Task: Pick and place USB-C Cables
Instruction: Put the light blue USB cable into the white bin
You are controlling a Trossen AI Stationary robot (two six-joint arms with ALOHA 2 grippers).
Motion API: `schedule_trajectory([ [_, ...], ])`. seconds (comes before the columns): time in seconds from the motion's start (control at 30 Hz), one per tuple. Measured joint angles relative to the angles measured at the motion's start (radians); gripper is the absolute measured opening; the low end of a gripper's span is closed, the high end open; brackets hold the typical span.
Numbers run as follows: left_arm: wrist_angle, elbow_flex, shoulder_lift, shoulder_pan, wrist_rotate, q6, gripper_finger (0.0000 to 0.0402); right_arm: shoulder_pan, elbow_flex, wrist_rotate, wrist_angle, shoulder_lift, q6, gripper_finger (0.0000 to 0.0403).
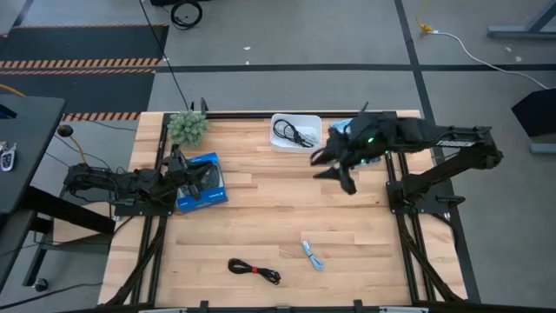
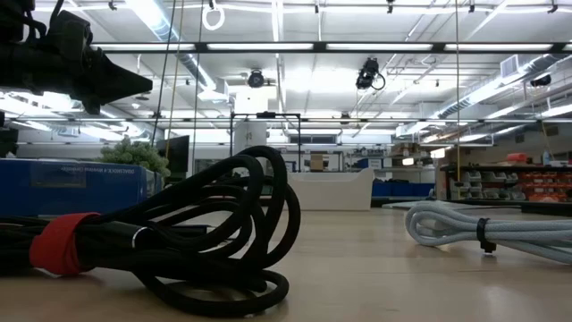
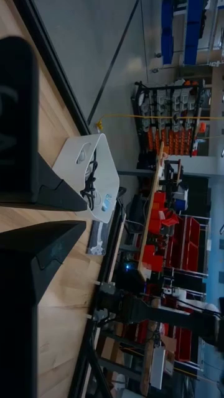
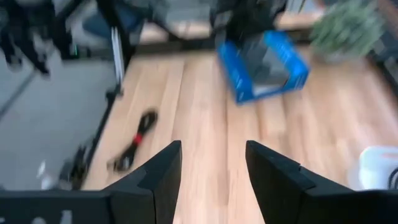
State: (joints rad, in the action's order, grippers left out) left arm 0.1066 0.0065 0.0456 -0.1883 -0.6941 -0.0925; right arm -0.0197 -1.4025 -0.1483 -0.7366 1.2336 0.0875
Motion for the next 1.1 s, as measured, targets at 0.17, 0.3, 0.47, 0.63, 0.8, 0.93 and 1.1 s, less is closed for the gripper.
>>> schedule_trajectory([
  [0.17,0.000,0.000,0.000,0.000,0.000,0.000,0.0043,-0.055,0.000,-0.012,-0.076,0.095,-0.089,0.0185],
  [0.3,0.000,0.000,0.000,0.000,0.000,0.001,0.0043,-0.077,0.000,-0.087,-0.107,0.187,-0.160,0.0185],
  [0.47,0.000,0.000,0.000,0.000,0.000,0.000,0.0043,-0.118,0.000,-0.166,-0.121,0.302,-0.254,0.0185],
  [0.63,0.000,0.000,0.000,0.000,0.000,0.000,0.0043,-0.164,0.000,-0.169,-0.138,0.418,-0.386,0.0185],
  [0.8,0.000,0.000,0.000,0.000,0.000,0.000,0.0043,-0.194,0.000,-0.170,-0.162,0.532,-0.460,0.0185],
  [0.93,0.000,0.000,0.000,0.000,0.000,0.000,0.0043,-0.203,0.000,-0.168,-0.163,0.605,-0.466,0.0185],
  [1.1,0.000,0.000,0.000,0.000,0.000,0.000,0.0043,-0.211,0.000,-0.168,-0.152,0.681,-0.508,0.0185],
])
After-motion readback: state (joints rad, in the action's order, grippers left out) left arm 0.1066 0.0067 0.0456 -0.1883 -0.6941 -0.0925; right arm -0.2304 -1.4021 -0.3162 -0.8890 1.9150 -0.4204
